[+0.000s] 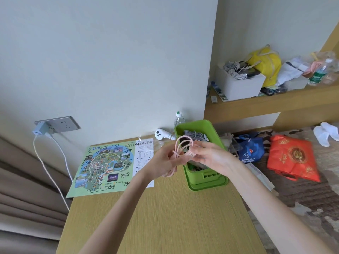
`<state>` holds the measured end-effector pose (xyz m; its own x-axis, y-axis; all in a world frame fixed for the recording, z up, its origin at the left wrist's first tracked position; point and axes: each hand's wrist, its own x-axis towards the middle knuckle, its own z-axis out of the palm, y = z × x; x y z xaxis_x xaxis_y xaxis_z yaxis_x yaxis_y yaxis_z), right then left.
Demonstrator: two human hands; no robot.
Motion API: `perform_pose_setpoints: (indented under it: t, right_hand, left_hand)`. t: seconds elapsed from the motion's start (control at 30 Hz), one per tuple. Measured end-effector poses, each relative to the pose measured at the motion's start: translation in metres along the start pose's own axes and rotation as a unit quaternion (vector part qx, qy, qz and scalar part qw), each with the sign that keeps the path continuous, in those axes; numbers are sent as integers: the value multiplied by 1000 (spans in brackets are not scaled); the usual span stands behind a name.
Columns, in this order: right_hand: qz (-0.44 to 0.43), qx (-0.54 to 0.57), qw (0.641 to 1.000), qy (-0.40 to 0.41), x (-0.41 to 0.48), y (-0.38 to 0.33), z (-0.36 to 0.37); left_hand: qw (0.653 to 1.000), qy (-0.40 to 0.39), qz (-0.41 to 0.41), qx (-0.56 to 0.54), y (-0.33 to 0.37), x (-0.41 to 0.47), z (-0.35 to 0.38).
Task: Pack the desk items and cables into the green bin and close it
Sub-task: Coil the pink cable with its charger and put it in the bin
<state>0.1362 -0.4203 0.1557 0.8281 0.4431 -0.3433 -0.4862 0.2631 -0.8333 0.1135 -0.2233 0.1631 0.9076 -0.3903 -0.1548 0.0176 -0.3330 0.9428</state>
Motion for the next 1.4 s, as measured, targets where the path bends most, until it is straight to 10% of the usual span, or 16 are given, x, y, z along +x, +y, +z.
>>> perform_pose_setpoints:
  t: [0.6, 1.23, 1.4]
  right_hand:
    - [9, -186, 980, 72, 57, -6, -36]
    - [12, -51, 998, -24, 87, 10, -68]
    - [-39, -114, 985, 121, 93, 19, -59]
  left_hand:
    - [995, 2, -83, -59, -22, 49, -3]
    - [935, 102, -208, -270, -46, 75, 4]
    - [942, 103, -214, -238, -47, 83, 7]
